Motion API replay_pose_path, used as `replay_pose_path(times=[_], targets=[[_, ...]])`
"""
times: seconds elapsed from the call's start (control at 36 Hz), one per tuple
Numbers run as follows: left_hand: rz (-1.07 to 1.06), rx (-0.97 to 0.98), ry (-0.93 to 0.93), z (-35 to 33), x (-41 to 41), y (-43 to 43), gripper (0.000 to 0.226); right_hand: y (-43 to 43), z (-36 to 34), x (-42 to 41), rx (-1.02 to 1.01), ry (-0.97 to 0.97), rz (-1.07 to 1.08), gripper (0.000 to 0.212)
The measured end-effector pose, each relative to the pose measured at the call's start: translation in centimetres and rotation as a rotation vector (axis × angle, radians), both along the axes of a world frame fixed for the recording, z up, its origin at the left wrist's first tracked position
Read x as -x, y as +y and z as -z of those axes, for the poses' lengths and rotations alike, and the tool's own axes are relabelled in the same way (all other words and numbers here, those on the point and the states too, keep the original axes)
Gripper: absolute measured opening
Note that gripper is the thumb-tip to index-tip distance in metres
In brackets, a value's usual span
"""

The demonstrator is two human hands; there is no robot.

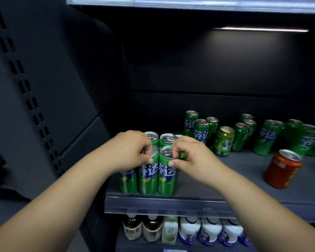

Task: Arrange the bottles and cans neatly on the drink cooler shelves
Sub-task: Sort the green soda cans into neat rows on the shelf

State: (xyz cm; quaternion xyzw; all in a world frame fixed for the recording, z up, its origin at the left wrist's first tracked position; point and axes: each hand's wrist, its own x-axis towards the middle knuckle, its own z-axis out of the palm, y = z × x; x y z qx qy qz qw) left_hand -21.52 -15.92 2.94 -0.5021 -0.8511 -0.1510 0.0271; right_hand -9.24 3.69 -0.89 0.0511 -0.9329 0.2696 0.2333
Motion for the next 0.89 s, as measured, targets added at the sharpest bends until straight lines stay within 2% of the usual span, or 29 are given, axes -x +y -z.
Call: replay_pose_path(times=[0.08, 0.17, 0.28, 0.42, 0.58, 0.72, 0.89], targets=[[-0.006, -0.003, -0.042, -0.4, 0.5, 0.0, 0.026, 0.2, -0.7, 0.2, 0.005, -0.036, -0.021, 0.039], [-0.024, -0.022, -0.032, -0.9, 0.6, 0.0, 0.023, 0.7, -1.5, 0.6, 0.058, -0.052, -0.035, 0.023], [-0.059, -0.14, -0.045, -1.4, 1.2, 0.7, 0.02, 1.7, -2.4, 1.9, 0.103, -0.016, 0.014, 0.015], [-0.12, -0.086, -0.086, -2.1, 2.6, 2.5, 0.02, 2.6, -3.2, 3.7, 0.118, -0.092, 0.072, 0.013], [-0.171, 0.062, -0.171, -2.3, 3.9, 4.5, 0.048, 2.3, -3.3, 5.8, 0.138, -0.222, 0.114, 0.031], [-0.174, 0.118, -0.18, -2.2, 4.4, 5.1, 0.049, 1.9, -3.7, 6.5, 0.078, -0.311, 0.123, 0.046], [-0.17, 0.115, -0.216, -2.4, 4.6, 5.0, 0.057, 1.7, -4.0, 6.6, 0.061, -0.306, 0.148, 0.057]])
